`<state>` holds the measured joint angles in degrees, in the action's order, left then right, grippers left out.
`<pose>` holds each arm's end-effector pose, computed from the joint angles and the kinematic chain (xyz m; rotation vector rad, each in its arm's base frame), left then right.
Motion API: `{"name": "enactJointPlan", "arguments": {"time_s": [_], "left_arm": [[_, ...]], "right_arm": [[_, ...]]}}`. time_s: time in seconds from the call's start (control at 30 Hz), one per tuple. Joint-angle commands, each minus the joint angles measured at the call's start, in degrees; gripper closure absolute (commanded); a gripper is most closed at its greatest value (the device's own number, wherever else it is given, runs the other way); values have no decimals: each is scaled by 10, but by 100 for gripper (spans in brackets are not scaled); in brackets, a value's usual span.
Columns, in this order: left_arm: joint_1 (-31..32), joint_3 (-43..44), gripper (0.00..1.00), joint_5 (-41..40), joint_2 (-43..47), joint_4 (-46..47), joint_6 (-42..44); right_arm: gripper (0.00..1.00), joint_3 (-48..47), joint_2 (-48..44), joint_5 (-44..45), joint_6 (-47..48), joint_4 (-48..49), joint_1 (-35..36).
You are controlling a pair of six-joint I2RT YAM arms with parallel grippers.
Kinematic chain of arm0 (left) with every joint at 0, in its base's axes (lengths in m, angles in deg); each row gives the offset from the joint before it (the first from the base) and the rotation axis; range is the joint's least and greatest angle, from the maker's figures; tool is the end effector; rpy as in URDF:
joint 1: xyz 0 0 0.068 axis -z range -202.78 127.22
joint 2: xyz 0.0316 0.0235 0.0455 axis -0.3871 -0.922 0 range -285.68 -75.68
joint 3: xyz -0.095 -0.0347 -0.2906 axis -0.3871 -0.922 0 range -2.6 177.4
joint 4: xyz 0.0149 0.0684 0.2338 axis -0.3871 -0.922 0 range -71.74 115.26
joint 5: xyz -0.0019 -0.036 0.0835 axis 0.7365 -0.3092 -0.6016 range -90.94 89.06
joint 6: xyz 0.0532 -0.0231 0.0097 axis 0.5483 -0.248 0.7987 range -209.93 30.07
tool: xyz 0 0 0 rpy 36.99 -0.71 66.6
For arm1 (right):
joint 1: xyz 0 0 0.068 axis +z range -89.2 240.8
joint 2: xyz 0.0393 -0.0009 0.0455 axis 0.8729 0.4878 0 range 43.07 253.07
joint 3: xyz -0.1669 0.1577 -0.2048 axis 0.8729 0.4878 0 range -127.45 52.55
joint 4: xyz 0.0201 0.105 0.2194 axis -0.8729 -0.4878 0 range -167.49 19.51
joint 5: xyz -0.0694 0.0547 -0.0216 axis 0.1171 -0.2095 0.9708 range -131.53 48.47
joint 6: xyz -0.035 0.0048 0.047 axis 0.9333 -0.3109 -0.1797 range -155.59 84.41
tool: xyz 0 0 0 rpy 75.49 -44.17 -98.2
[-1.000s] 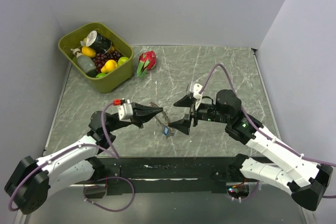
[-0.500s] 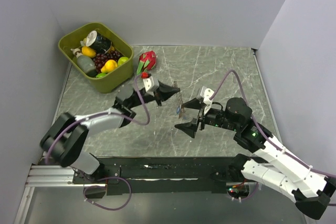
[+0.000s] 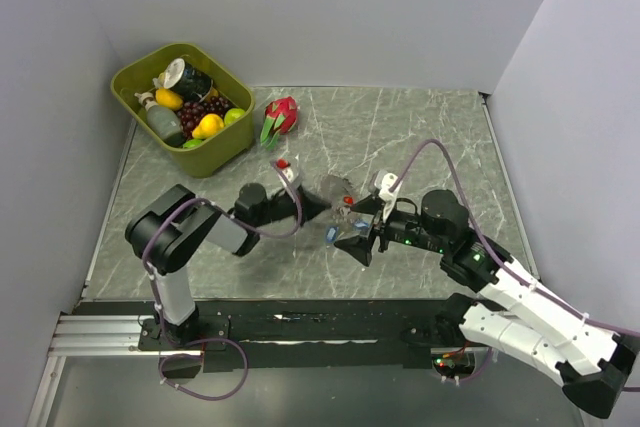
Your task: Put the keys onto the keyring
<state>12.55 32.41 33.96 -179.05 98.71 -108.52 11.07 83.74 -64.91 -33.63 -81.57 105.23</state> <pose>0.2610 -0.2148 0.2267 0.7444 1.4407 -1.1896 0.0805 0.1026 0.3520 -0.9922 1.5280 0.8891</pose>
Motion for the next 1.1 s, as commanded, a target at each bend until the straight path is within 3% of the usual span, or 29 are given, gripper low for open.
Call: {"name": "enactJointPlan", "arguments": {"time_s": [0.0, 0.17, 0.27, 0.33, 0.6, 0.77, 0.93, 1.07], "left_arm": [[11, -94, 99, -29, -12, 297, -37], [32, -173, 96, -54, 37, 281, -8], [46, -188, 70, -76, 91, 201, 27], [51, -197, 4, -90, 131, 173, 44], [51, -194, 4, -118, 268, 7, 50], [50, -175, 4, -159, 352, -161, 61], [50, -173, 4, -301, 426, -264, 9], [49, -163, 4, -444, 463, -388, -33]], "right_arm": [[0, 5, 15, -6, -12, 26, -4], [0, 3, 31, -13, -13, 37, -4], [1, -1, 41, -21, -14, 42, -4], [0, -4, 46, -24, -15, 47, -5], [0, -9, 54, -7, -27, 52, -5], [0, -4, 60, 48, -57, 54, -7], [0, -5, 74, 151, -92, 40, -19], [0, -15, 89, 183, -106, 20, -45]]}}
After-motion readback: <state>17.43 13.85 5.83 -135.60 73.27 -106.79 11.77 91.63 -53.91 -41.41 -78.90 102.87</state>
